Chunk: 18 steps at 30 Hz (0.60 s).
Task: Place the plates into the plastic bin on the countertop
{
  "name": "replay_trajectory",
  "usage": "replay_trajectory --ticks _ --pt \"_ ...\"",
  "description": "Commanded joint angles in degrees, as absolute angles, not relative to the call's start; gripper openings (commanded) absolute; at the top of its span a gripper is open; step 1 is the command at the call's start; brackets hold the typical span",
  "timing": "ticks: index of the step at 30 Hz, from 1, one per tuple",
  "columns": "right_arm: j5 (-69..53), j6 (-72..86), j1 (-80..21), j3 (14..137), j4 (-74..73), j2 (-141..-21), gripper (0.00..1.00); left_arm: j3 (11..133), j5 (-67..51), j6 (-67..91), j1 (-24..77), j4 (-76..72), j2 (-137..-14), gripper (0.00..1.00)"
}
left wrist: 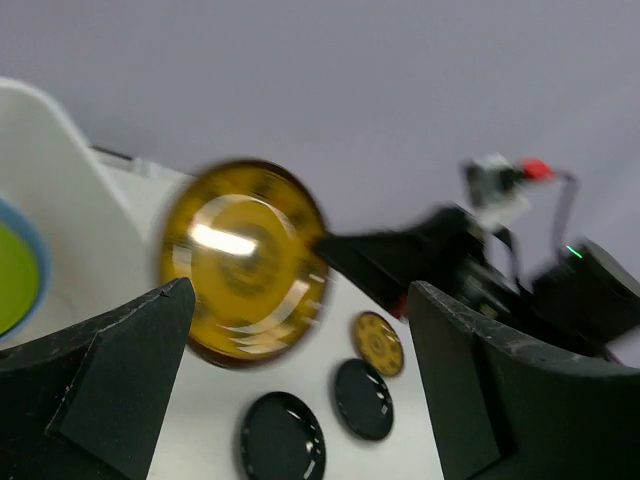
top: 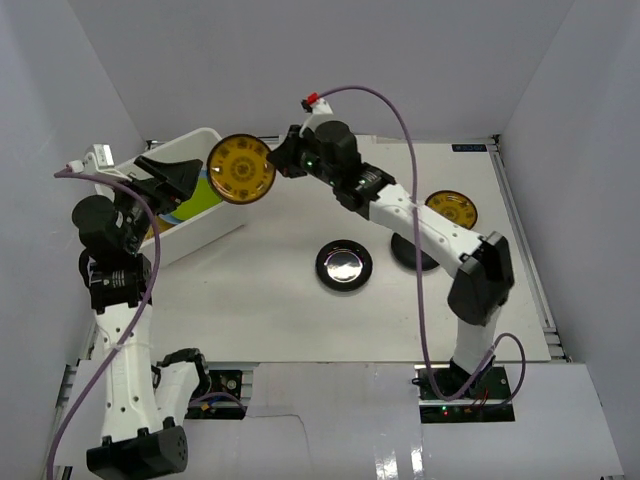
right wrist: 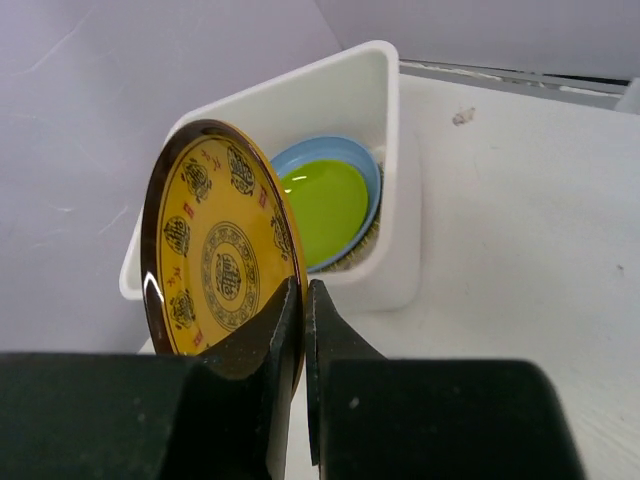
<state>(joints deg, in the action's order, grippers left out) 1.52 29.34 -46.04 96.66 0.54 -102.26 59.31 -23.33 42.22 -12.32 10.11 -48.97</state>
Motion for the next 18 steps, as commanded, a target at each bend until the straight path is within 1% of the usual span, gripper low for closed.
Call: replay_trajectory --ticks 1,2,3,4,6,8,11,14,18 --pt "4.3 26.9 -47.5 112.5 3.5 -111.8 0.08 60.5 -37.5 43.7 -9.6 7.9 -48.7 0.98" --pt "4.7 26.7 -47.7 116.1 3.3 -114.6 0.08 61.1 -38.7 43.5 -8.9 7.9 -48.8 0.98" --pt "4.9 26.7 -47.8 120.0 2.5 -120.3 0.08 62.0 -39.7 42.8 -8.2 8.0 -48.8 0.98" --pt "5.5 26.7 -48.2 127.8 2.2 -123.1 0.08 64.1 -40.7 42.4 -7.2 9.0 -48.9 0.98" --pt "5.6 27.5 -48.3 134.3 4.0 -131.0 0.08 67.7 -41.1 40.2 -6.6 10.9 -50.1 0.98" --pt "5.8 29.2 -49.0 138.1 8.0 -134.5 0.08 71.8 -42.4 39.6 -5.8 11.9 -50.9 0.98" --pt "9.6 27.8 -50.9 138.3 16.3 -138.9 0.08 72.4 -43.9 40.5 -4.5 11.3 -52.2 0.98" --pt "12.3 23.5 -53.3 142.5 21.0 -144.1 0.08 70.0 -43.9 41.2 -4.4 9.6 -52.4 0.98" --pt "15.4 22.1 -54.8 141.3 25.0 -147.2 0.08 66.5 -43.2 41.3 -4.4 8.6 -52.3 0.98"
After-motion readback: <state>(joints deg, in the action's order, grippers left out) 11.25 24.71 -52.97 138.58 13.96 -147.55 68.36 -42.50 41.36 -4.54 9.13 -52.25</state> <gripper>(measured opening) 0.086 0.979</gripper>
